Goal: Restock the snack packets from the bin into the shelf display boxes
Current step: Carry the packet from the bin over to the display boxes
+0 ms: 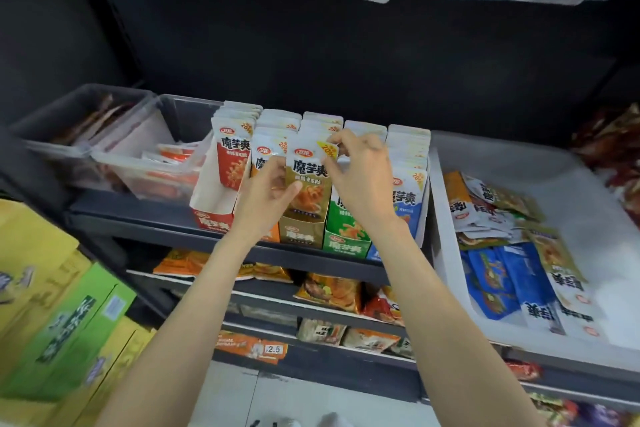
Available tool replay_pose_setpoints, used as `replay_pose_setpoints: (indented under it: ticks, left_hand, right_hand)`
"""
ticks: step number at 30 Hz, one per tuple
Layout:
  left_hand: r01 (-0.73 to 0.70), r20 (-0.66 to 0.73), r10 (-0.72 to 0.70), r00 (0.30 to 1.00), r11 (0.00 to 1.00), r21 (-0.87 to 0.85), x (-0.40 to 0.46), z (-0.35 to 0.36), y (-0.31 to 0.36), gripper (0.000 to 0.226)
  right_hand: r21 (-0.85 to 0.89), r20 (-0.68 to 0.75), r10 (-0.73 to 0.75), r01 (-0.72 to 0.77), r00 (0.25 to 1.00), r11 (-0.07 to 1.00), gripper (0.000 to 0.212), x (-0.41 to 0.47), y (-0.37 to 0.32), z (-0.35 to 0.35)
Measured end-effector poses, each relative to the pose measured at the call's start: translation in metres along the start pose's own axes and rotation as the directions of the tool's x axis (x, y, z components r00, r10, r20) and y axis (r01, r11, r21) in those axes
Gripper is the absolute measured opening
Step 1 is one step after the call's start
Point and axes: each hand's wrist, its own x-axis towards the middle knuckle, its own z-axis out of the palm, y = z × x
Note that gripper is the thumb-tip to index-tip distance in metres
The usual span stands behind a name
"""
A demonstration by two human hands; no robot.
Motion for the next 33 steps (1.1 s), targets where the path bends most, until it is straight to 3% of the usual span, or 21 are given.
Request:
replay_pose_setpoints:
  ticks: [4,7,9,11,13,16,19,21,23,26,30,33]
  left_hand:
    - [-0.052,-0.172,0.096,0.980,0.969,0.243,-0.003,0.005,0.002,0.049]
    - [-0.075,-0.179,0.161,0.971,0.908,0.413,-0.003,0.009,0.000,0.054]
    - [-0.061,-0.198,0.197,0.960,0.839,0.541,-0.006,0.011,0.002,0.055]
    - [-0.090,-0.260,0.274,0.926,0.828,0.553,-0.006,0.012,0.013,0.049]
    - [-0.207,-0.264,0.376,0.888,0.840,0.501,-0.005,0.013,0.030,0.039]
    - [-0.473,-0.194,0.548,0.814,0.818,0.328,-0.003,0.030,0.066,0.026]
    - [-0.715,-0.158,0.717,0.679,0.694,0.080,-0.014,0.062,0.101,0.020]
    - [-0.776,-0.072,0.773,0.631,0.629,-0.052,-0.020,0.088,0.119,0.020]
    - [-0.786,0.094,0.790,0.606,0.613,-0.077,-0.020,0.114,0.133,0.018]
    - [-0.812,0.359,0.765,0.534,0.583,-0.033,-0.012,0.165,0.154,0.013]
    - [-0.844,0.639,0.647,0.415,0.537,0.003,0.002,0.227,0.171,0.016]
    - [-0.891,0.774,0.533,0.343,0.445,0.087,0.004,0.264,0.180,0.022]
  right_hand:
    - [-0.283,-0.008,-0.118,0.110,0.993,0.953,0.014,0.002,0.009,0.013]
    - [-0.483,0.076,-0.140,0.159,0.987,0.861,0.013,0.001,0.006,0.021]
    - [-0.511,0.114,-0.164,0.199,0.980,0.836,0.007,0.000,0.006,0.021]
    - [-0.389,0.064,-0.196,0.205,0.979,0.898,0.014,0.000,0.010,0.011]
    - [-0.224,-0.011,-0.192,0.184,0.981,0.957,0.018,-0.004,0.014,-0.009]
    - [0.057,-0.058,-0.024,0.028,0.998,0.998,0.016,-0.021,0.023,-0.062]
    - [0.130,0.050,0.185,-0.190,0.981,0.973,0.013,-0.049,0.050,-0.129]
    - [0.078,0.148,0.296,-0.309,0.944,0.948,0.013,-0.070,0.080,-0.168]
    - [-0.054,0.167,0.389,-0.386,0.906,0.921,0.015,-0.083,0.113,-0.192]
    - [-0.422,0.161,0.529,-0.426,0.833,0.800,0.017,-0.098,0.160,-0.218]
    - [-0.740,0.190,0.668,-0.342,0.720,0.579,0.028,-0.104,0.188,-0.235]
    - [-0.820,0.327,0.605,-0.100,0.725,0.563,0.051,-0.103,0.193,-0.231]
